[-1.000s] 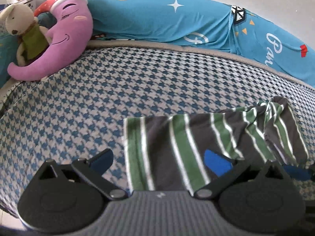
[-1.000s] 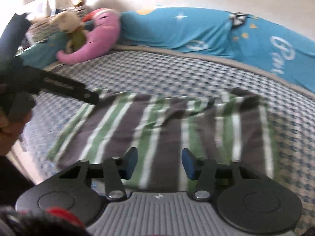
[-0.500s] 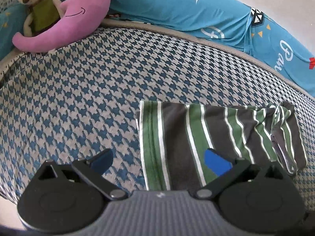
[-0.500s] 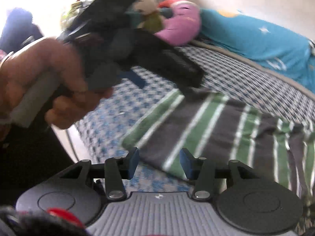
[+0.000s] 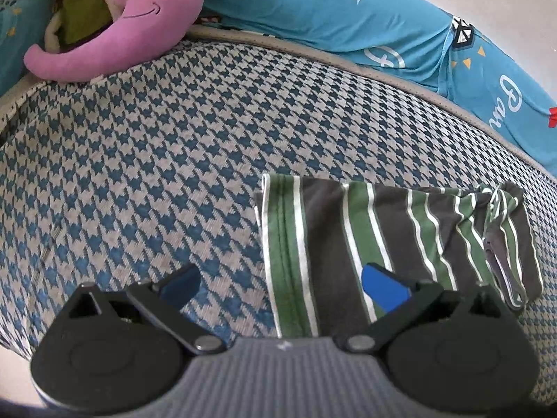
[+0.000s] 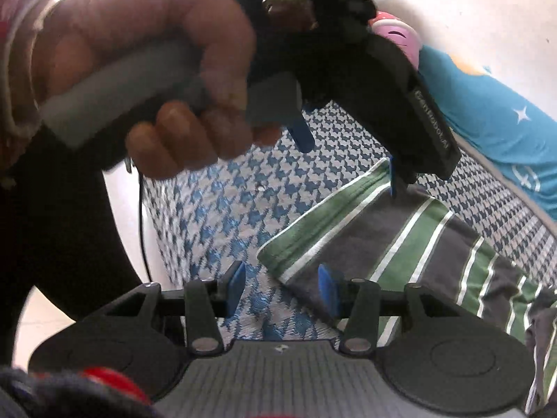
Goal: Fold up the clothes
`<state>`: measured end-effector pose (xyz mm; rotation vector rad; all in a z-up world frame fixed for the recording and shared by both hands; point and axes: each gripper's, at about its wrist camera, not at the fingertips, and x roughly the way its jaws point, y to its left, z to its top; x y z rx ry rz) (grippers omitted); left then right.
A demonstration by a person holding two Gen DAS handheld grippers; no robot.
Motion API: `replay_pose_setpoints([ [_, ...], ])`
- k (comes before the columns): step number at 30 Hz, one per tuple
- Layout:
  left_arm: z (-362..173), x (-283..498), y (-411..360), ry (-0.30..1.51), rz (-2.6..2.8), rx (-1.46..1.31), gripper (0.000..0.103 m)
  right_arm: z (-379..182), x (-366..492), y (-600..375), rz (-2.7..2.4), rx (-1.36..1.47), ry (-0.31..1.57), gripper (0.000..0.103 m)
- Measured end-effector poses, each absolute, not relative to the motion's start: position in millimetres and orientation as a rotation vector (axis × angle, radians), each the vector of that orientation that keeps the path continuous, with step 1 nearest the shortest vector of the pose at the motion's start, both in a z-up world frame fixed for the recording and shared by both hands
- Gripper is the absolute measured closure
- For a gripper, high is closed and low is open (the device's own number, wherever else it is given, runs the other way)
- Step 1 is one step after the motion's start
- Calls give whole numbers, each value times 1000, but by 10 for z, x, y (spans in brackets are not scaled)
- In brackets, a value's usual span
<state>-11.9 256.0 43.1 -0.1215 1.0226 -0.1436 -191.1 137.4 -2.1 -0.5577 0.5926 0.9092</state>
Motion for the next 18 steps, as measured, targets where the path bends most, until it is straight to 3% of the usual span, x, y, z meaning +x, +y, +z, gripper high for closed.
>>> replay_pose_setpoints([
  [4, 419, -114, 2615, 1049, -172, -179, 0, -102, -1938, 1422, 886, -619, 543, 61],
  [8, 410, -112, 2672, 1075, -209, -247, 0, -30, -1778, 1322, 866, -563, 540, 96],
  [18, 345, -213, 2772, 1156, -348, -389, 0, 309, -1418, 914, 819, -242, 588, 96],
])
